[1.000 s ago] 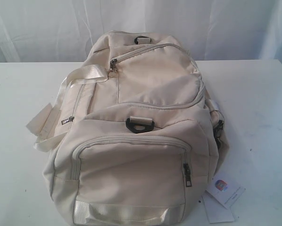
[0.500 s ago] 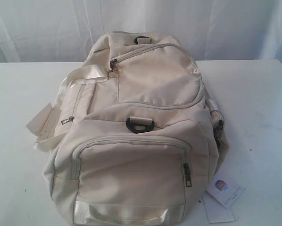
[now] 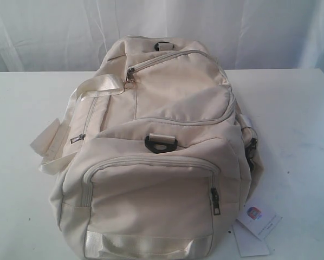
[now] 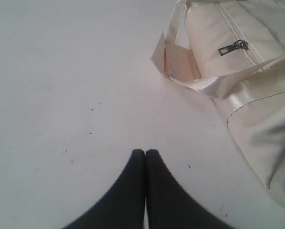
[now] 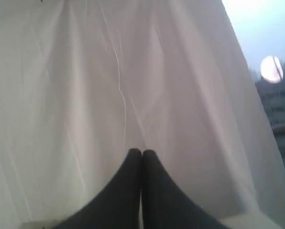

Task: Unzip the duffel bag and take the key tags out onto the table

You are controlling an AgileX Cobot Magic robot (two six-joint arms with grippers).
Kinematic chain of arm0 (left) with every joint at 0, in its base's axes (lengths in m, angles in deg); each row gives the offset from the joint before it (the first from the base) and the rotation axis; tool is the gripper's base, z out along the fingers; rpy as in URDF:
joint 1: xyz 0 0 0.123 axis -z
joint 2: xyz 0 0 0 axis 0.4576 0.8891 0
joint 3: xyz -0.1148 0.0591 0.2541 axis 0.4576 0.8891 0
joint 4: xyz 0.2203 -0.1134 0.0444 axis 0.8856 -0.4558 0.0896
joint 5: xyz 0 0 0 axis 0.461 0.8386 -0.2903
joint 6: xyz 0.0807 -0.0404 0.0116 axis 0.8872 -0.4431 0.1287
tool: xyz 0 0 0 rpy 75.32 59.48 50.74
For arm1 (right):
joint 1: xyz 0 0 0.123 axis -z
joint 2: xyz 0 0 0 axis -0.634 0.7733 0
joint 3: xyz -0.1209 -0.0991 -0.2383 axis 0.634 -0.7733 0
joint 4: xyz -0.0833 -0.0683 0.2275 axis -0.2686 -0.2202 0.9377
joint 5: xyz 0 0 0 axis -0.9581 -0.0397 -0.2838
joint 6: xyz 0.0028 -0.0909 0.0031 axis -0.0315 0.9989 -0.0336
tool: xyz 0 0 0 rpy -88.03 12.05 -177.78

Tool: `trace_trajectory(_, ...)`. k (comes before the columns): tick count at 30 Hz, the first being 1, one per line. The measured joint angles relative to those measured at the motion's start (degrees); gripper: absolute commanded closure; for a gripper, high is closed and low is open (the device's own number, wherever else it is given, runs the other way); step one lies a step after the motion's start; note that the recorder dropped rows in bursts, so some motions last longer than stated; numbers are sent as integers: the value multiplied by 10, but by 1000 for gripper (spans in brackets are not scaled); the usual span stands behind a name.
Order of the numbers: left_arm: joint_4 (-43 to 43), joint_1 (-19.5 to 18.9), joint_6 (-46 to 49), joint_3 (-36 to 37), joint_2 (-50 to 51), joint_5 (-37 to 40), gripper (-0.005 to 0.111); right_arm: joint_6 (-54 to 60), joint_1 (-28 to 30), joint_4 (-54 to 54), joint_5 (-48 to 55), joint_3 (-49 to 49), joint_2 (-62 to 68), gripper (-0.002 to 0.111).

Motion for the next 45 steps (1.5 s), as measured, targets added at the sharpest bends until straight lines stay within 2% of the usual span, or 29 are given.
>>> trace_trajectory(9, 0, 0, 0, 0, 0, 0, 107, 17, -16, 4, 297, 186, 247, 108)
trace_trajectory(12, 0, 0, 0, 0, 0, 0, 107, 102, -46, 60, 395, 247, 333, 108)
trace_trajectory(18, 0, 0, 0, 0, 0, 0, 107, 356, -99, 240, 536, 347, 493, 108)
trace_trajectory(27, 0, 0, 0, 0, 0, 0, 107, 435, -131, 279, 631, 430, 609, 108)
trace_trajectory(38, 0, 0, 0, 0, 0, 0, 107, 440, -136, 279, 695, 437, 592, 108)
trace_trajectory(45, 0, 0, 9, 0, 0, 0, 107, 441, -136, 276, 700, 438, 575, 108)
